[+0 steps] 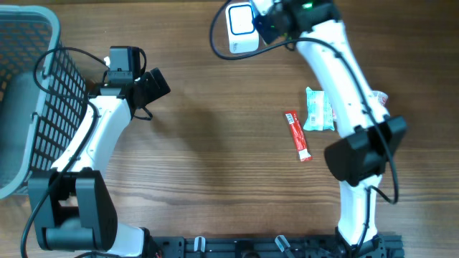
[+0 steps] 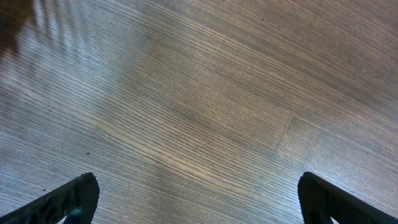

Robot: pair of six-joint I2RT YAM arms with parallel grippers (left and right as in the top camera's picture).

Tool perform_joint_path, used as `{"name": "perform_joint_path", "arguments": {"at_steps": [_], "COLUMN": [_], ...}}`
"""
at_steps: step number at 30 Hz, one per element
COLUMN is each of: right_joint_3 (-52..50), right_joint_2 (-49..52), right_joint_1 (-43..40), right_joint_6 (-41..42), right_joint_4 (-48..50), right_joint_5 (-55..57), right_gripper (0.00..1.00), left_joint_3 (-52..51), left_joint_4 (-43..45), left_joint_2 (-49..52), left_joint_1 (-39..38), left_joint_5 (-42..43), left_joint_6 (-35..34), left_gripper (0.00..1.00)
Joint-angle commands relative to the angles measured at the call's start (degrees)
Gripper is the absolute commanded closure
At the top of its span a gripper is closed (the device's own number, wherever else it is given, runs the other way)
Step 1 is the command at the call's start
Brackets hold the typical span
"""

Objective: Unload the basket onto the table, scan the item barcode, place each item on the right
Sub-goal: 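Hold the candy bag up to the white scanner, then place the candy bag beside the Nescafe stick and release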

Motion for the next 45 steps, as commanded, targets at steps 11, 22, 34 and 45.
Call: {"name": "perform_joint_path", "arguments": {"at_steps": [11,22,34,45], "right_joint_3": [1.44,1.46,-13.68,-40.59], "right_joint_2": [11.93,-2.62,-15.45,-16.24], "right_joint_1": [4.44,4.04,-1.73,-1.70], "right_joint_6": [-6.99,5.77,11.10,21.57], "right_joint_4": [27.76,13.55,-35.58,-13.27], "right_joint_5": [19.39,19.06,-16.98,-8.61], "right_gripper": [0.96,0.95,0.96,0.01], "left_joint_3": [0.09,0.09,0.09,0.09], "left_joint_4": [0.11,0.09,0.09,0.11], "left_joint_2": [0.00,0.00,0.00,0.00], "left_joint_1": [0.11,0.11,0.11,0.11], "left_joint_5": [-0.74,-0.74,-0.74,-0.74], "left_joint_6": [0.28,0.26,0.28,0.28], "left_gripper": [0.00,0.00,0.00,0.00]}}
